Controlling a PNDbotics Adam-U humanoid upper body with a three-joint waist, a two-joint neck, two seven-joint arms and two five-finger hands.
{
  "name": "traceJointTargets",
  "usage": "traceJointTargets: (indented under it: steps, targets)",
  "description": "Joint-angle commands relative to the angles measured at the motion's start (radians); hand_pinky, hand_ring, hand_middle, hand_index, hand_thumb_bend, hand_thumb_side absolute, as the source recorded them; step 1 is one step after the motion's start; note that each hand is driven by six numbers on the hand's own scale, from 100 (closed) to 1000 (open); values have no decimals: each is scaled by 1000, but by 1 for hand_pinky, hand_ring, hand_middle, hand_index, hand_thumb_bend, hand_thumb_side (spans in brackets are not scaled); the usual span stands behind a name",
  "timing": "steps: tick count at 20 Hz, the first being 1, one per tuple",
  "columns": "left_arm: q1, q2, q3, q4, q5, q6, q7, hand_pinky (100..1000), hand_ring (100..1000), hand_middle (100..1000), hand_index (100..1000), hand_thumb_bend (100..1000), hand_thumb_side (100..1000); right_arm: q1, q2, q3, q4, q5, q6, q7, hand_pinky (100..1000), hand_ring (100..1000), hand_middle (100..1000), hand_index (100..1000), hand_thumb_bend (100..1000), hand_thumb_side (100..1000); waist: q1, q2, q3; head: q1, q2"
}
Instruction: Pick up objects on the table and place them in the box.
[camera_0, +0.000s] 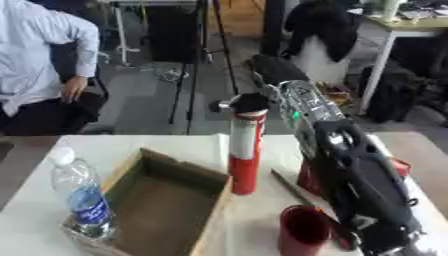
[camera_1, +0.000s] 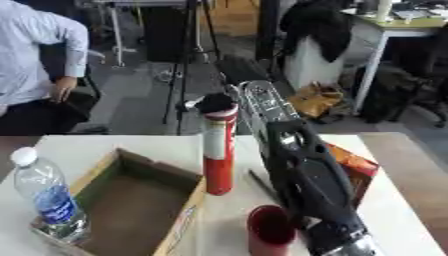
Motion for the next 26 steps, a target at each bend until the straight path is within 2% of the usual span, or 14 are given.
traceJointTargets:
  steps: [1, 12, 26]
  targets:
    - [-10, 1, -2, -15, 4, 1, -9, 783, 731, 731, 705, 100, 1000, -17, -27, -19, -4, -15, 5, 11, 1000, 1000, 1000, 1000, 849, 882, 4, -15, -2, 4, -5]
    - [-12, -2, -4, -15, 8, 3, -21, 783, 732, 732, 705, 100, 1000, -12, -35, -31, 7, -182, 3, 74, 1000, 1000, 1000, 1000, 867, 844, 3, -14, -3, 10, -11]
    - [-14, -4, -10, -15, 14, 5, -37, 783, 733, 734, 705, 100, 1000, -5, -34, -26, 30, -184, 10, 58, 999, 1000, 1000, 1000, 866, 855, 0, -10, 5, 7, -21]
